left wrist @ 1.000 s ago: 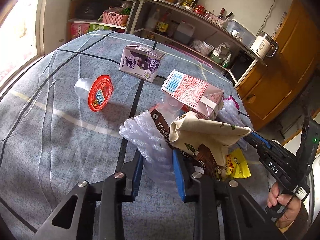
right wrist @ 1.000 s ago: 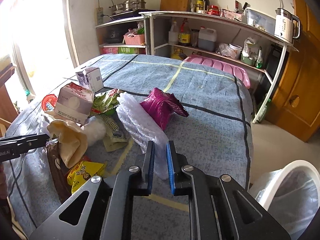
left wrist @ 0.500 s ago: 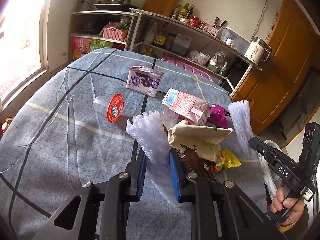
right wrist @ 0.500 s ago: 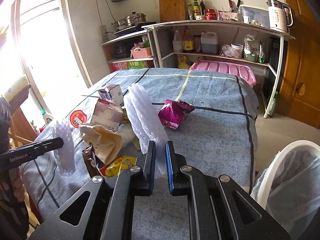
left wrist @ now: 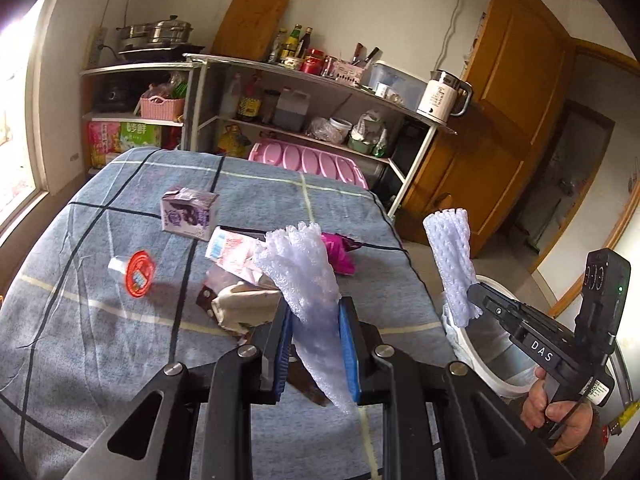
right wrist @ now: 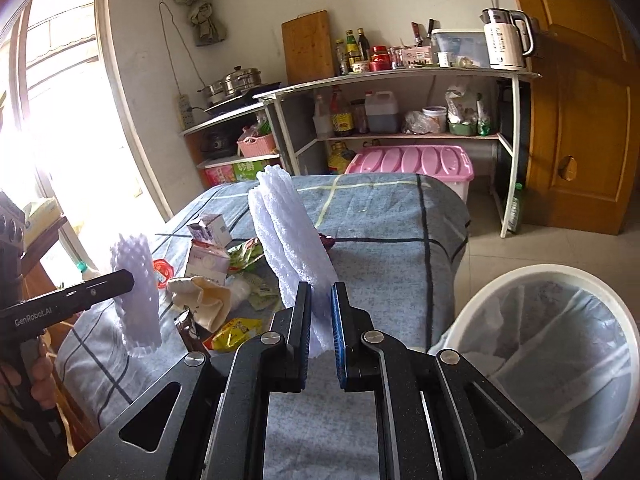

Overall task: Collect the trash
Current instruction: 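Carry both foam nets over the white bin and open both tools to drop them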

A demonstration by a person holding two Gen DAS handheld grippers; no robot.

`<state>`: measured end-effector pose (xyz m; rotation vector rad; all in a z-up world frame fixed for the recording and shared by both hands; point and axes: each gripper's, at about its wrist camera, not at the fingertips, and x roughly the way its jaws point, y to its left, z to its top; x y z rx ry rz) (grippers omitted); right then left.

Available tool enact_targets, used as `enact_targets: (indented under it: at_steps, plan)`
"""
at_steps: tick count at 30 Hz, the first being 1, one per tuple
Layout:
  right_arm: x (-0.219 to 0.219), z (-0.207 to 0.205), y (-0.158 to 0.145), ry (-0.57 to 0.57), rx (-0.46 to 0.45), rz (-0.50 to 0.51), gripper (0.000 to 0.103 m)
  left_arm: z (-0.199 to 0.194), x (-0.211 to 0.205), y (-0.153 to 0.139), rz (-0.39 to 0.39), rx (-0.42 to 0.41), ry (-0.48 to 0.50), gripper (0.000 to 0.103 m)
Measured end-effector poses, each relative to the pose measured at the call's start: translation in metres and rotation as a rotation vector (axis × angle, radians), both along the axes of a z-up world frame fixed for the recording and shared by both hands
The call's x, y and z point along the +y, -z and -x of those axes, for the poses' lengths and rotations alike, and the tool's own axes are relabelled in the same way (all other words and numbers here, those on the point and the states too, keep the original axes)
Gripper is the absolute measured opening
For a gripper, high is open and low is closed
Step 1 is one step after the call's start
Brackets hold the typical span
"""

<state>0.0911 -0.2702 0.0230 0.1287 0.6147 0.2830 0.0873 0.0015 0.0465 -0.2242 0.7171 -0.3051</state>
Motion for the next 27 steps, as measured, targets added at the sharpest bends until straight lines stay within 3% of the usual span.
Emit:
enact_targets:
  at_steps: [13, 20, 27]
  plan:
    - [-0.112, 0.04, -0.01, 0.274, 0.006, 0.03, 0.011, -0.022, -0.131, -0.007, 0.008, -0.012, 0.277, 0.023]
    - [-0.15, 0.053, 0.004, 0.38, 0.062, 0.071, 0.011, -0.027, -0.201, 0.01, -0.011, 0.027, 0.418, 0.023]
    - [-0.17, 0.057, 0.03, 0.43, 0.141, 0.129, 0.011, -0.026, -0.251, 0.036, -0.074, 0.076, 0.478, 0.023]
